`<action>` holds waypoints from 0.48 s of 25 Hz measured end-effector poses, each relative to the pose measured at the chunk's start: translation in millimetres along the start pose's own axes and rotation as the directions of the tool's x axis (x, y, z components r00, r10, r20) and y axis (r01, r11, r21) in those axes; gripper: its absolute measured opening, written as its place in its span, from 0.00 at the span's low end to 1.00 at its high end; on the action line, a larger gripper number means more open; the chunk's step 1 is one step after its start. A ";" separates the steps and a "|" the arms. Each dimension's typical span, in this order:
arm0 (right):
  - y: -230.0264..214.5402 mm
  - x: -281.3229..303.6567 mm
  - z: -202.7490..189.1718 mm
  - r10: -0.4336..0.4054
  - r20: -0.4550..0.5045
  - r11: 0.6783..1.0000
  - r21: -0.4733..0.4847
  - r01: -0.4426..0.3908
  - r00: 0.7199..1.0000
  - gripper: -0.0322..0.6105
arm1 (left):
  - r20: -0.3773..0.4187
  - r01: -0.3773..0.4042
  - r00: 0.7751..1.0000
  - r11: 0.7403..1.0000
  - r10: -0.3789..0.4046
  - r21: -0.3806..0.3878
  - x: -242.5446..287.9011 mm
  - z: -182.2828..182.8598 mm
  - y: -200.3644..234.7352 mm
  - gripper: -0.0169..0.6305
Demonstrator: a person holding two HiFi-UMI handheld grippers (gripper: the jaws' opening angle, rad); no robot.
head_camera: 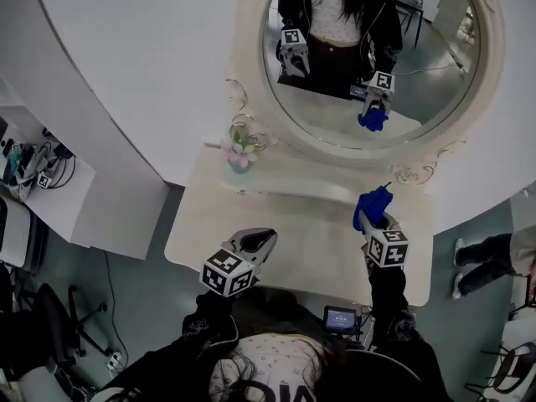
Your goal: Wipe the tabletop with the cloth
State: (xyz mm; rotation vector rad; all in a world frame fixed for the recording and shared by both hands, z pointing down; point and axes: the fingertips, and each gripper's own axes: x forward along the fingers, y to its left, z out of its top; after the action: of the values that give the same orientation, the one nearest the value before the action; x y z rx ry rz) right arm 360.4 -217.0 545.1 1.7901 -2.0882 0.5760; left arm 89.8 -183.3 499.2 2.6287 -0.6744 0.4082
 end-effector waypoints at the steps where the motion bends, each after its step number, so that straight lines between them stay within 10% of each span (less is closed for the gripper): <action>1: 22.5 6.6 2.3 0.029 -0.001 1.000 -0.003 -0.029 1.000 0.21 | -0.002 -0.001 1.000 1.000 0.001 0.003 -5.8 -0.2 4.3 0.03; 12: 284.9 103.2 -7.5 0.305 -0.088 0.949 -0.050 -0.310 0.948 0.21 | 0.031 -0.099 0.995 0.995 0.100 -0.030 -107.3 -1.5 105.3 0.03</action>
State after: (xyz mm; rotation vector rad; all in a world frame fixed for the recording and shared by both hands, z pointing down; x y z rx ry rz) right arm 62.7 -264.7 577.3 1.3908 -2.3196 0.6408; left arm -54.4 -225.1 492.6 2.5873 -0.8182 0.3831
